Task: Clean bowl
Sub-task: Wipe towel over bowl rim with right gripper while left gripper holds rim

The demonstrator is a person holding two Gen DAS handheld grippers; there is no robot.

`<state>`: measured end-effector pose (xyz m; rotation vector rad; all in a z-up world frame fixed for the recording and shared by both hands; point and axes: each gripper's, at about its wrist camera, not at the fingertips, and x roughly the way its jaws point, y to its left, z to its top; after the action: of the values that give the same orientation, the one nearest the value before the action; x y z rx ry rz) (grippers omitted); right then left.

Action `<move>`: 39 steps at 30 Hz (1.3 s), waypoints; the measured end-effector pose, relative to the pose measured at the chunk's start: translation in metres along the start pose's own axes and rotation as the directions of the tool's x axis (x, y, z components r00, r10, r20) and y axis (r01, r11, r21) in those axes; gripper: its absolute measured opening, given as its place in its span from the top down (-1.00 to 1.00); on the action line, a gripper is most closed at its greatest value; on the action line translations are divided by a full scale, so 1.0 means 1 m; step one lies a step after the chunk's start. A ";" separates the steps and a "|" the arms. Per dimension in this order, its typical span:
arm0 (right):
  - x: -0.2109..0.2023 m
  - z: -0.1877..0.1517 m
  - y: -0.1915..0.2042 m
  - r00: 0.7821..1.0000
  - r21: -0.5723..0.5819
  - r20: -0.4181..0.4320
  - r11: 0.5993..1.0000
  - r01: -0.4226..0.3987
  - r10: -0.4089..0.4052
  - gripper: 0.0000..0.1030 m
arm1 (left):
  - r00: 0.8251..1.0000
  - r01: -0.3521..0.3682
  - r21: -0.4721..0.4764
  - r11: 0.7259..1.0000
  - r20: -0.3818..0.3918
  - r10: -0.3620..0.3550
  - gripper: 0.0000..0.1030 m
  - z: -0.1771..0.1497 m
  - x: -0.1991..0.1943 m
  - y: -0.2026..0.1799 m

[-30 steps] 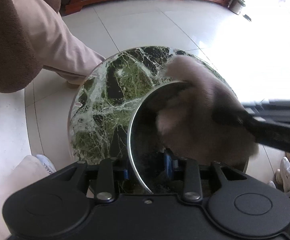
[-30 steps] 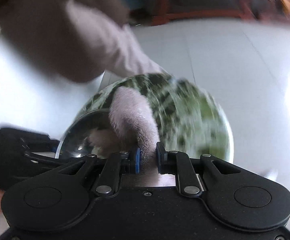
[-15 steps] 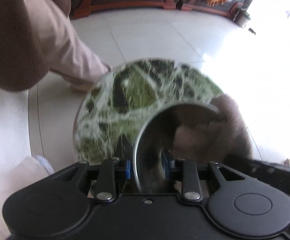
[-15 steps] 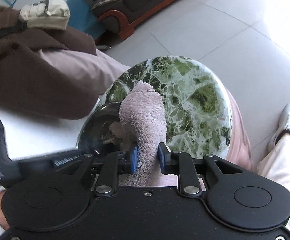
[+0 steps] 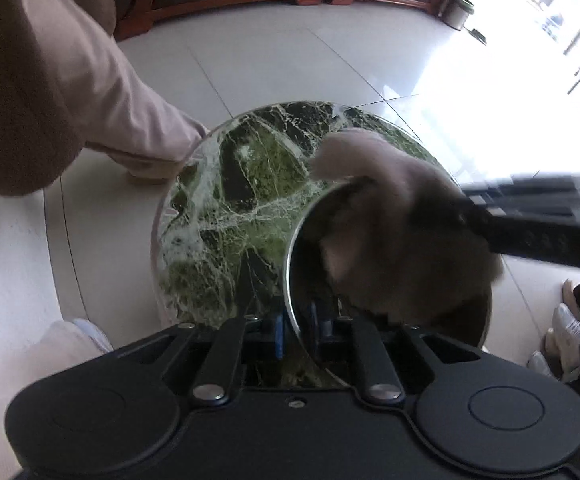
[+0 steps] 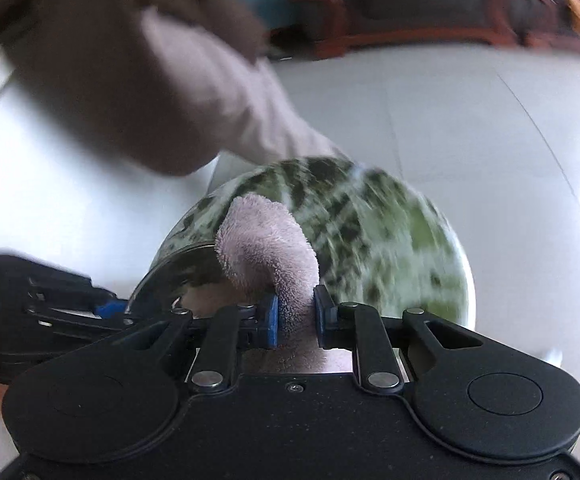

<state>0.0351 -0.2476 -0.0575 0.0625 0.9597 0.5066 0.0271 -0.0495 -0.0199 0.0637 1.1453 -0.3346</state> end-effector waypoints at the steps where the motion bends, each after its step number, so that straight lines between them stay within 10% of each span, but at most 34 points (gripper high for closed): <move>1: 0.002 0.005 0.005 1.000 -0.062 -0.014 0.998 0.004 -0.005 0.67 | 1.000 0.003 0.000 1.000 0.009 -0.003 0.75 0.004 0.000 0.002; 10: 0.008 0.014 0.036 0.998 -0.352 -0.040 0.935 0.036 -0.053 0.67 | 0.999 0.000 0.040 0.999 -0.040 0.001 0.69 0.011 0.018 0.000; 20: -0.019 -0.037 -0.002 0.999 0.213 0.017 0.977 0.029 -0.033 0.69 | 0.998 -0.061 -0.052 0.997 0.015 0.062 0.65 0.000 0.015 -0.007; 30: -0.007 -0.002 0.010 0.998 0.024 0.016 0.997 0.068 -0.069 0.68 | 0.998 -0.063 -0.001 0.998 -0.003 0.063 0.62 0.002 0.016 -0.011; 39: -0.025 -0.037 0.007 0.996 0.159 0.004 0.984 0.085 -0.086 0.68 | 0.999 -0.053 -0.028 0.998 -0.005 0.053 0.59 0.001 0.020 -0.013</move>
<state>-0.0088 -0.2585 -0.0581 0.1664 0.9867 0.3500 0.0319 -0.0663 -0.0355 0.0703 1.1506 -0.2716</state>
